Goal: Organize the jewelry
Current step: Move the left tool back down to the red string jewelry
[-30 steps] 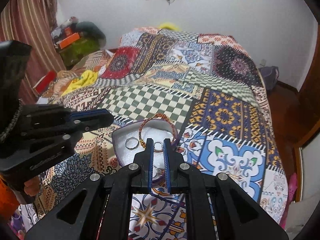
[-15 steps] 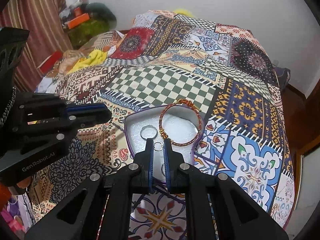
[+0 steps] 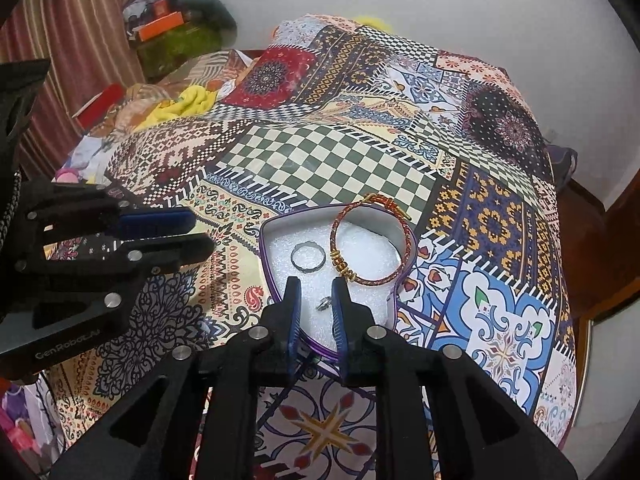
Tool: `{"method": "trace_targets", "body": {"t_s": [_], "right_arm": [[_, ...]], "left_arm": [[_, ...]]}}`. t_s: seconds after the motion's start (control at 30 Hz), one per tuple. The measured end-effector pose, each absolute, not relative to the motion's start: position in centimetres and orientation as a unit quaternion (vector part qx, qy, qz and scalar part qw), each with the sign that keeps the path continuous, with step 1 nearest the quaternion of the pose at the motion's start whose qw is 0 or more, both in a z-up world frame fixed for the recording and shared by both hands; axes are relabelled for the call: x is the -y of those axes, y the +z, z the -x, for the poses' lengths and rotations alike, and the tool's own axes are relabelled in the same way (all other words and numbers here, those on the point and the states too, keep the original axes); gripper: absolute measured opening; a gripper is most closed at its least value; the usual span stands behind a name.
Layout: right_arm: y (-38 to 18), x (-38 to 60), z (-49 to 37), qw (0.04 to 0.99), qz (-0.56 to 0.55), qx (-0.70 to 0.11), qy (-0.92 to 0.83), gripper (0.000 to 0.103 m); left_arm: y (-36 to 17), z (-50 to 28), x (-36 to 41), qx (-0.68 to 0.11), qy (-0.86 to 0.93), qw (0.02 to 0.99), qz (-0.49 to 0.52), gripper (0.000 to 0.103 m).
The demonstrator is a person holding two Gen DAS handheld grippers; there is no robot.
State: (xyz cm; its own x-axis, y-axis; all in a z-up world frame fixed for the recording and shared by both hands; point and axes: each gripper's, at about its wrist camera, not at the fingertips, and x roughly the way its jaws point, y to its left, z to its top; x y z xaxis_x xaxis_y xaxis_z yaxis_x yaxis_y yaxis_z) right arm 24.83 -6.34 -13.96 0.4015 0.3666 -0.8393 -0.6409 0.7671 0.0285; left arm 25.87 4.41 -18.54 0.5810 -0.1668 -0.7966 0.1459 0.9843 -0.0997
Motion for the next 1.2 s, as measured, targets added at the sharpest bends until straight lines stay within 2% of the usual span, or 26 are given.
{"method": "trace_targets", "body": {"t_s": [0.63, 1.2], "right_arm": [[-10.9, 8.7, -20.9, 0.841, 0.137, -0.438, 0.286, 0.015], [-13.3, 10.5, -17.7, 0.824, 0.114, -0.481, 0.278, 0.016]], "left_arm": [[-16.6, -21.0, -4.1, -0.445, -0.086, 0.891, 0.015, 0.030], [-19.8, -18.4, -1.5, -0.492, -0.122, 0.862, 0.022, 0.030]]}}
